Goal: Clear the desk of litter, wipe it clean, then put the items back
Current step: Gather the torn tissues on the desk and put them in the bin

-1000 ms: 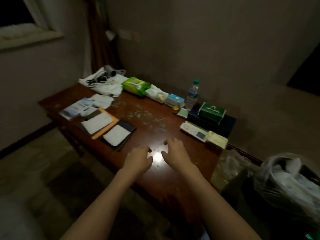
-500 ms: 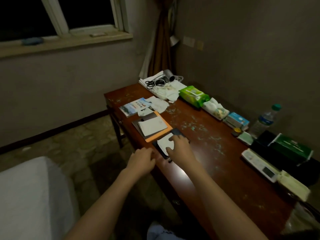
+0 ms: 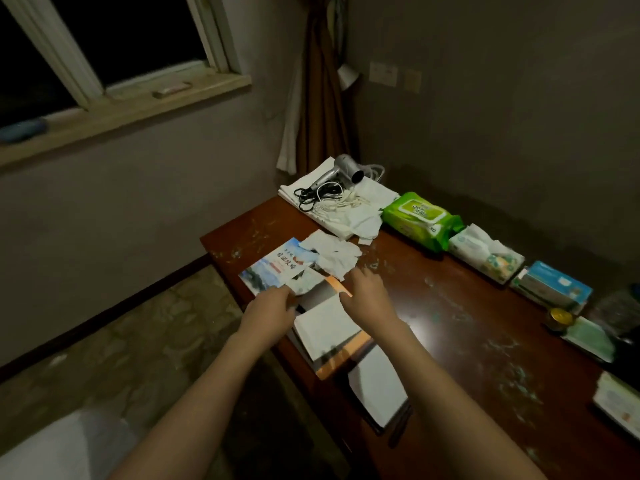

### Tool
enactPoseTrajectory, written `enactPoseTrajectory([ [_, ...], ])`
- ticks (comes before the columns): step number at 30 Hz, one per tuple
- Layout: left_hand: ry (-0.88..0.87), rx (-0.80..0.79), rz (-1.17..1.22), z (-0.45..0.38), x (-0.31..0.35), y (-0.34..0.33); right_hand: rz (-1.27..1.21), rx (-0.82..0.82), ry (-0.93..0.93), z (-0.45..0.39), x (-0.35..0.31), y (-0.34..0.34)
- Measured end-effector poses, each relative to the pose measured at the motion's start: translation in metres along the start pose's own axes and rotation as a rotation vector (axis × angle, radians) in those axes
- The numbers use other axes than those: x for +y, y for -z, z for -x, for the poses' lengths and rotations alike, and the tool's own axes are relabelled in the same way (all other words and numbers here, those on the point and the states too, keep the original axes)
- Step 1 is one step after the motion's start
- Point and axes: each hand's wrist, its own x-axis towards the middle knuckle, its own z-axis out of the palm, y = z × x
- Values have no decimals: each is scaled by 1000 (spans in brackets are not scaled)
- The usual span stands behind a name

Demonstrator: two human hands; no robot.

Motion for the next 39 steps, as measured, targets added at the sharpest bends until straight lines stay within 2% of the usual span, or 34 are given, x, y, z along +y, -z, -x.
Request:
enactPoseTrajectory([
  [9, -107, -172, -107, -96, -16, -27, -7, 1, -146, -60, 23, -12],
  [13, -221, -257, -307, -140, -36, -40, -30, 30, -260, -78, 25, -20],
  [17, -396, -362, -396, -186, -56, -53, -64, 83, -402, -108, 23, -38],
  [21, -572, -500, -371, -215, -79, -69, -108, 99, -545, -139, 10, -56],
  [28, -762, -601, -289, -246, -84, -78, -143, 184, -761, -158, -2, -78],
  [30, -773, -563, -212, -254, -78, -72, -140, 180, -815, -157, -3, -82],
  [35, -931, -250, -116, -288, -54, -61, -141, 195, -879, -172, -8, -84],
  [37, -945, -242, -107, -302, -42, -63, -137, 206, -877, -181, -9, -83],
  [39, -905, -323, -185, -313, -26, -66, -133, 222, -882, -185, -7, -82],
])
